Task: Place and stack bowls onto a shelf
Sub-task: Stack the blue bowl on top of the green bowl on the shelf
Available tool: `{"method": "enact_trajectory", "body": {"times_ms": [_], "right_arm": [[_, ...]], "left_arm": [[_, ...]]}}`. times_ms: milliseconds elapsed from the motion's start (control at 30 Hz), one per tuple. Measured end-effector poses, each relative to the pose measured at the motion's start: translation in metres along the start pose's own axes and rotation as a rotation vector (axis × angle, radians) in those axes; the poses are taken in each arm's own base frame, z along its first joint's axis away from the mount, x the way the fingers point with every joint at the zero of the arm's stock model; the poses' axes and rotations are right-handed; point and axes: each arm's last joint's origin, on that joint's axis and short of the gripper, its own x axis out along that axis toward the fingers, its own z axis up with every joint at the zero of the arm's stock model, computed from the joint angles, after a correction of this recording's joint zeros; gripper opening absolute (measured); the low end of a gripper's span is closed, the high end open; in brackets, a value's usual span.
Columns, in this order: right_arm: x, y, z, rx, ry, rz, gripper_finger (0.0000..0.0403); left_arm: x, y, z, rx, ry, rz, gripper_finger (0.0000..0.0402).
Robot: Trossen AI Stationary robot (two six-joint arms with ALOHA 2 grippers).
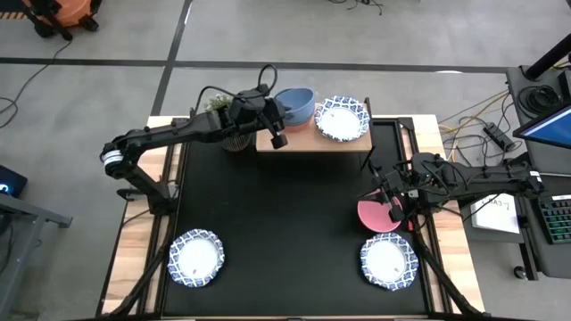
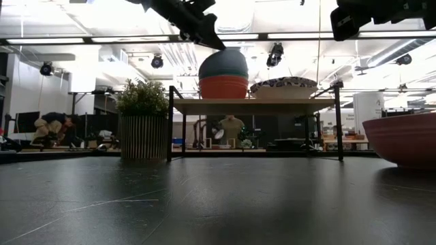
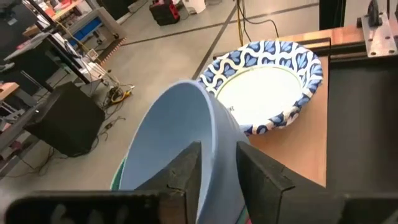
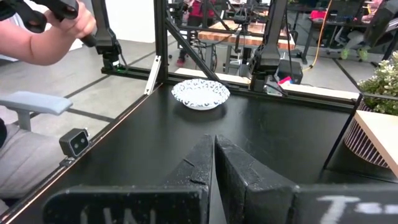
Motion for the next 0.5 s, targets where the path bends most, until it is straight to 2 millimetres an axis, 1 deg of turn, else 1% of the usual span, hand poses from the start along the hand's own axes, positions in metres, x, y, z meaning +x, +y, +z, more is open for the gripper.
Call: {"method": "enact_trajectory", "body": {"times_ms": [133, 233, 267, 333, 400, 500], "right_arm": [[0.000, 0.000, 0.000, 0.014, -0.001, 0.000, 0.0009], [0.000, 0.000, 0.002, 0.039, -0.017, -0.003, 0.0009], [0.000, -0.001, 0.003, 0.057, -0.027, -0.023, 0.0009], [0.002, -0.005, 0.004, 0.118, -0.043, -0.131, 0.0009], [0.006, -0.009, 0.001, 0.161, -0.020, -0.241, 0.0009], [0.016, -0.017, 0.000, 0.181, 0.021, -0.339, 0.0009]], "left_arm": [[-0.004, 0.002, 0.003, -0.003, -0.015, 0.006, 0.0100], [-0.017, 0.004, 0.009, -0.032, -0.038, 0.005, 0.0107], [-0.024, 0.004, 0.012, -0.044, -0.048, 0.000, 0.0108], [-0.039, 0.002, 0.016, -0.069, -0.049, -0.021, 0.0109], [-0.056, -0.002, 0.020, -0.101, -0.060, -0.045, 0.0109], [-0.080, -0.011, 0.020, -0.155, -0.079, -0.090, 0.0109]]}}
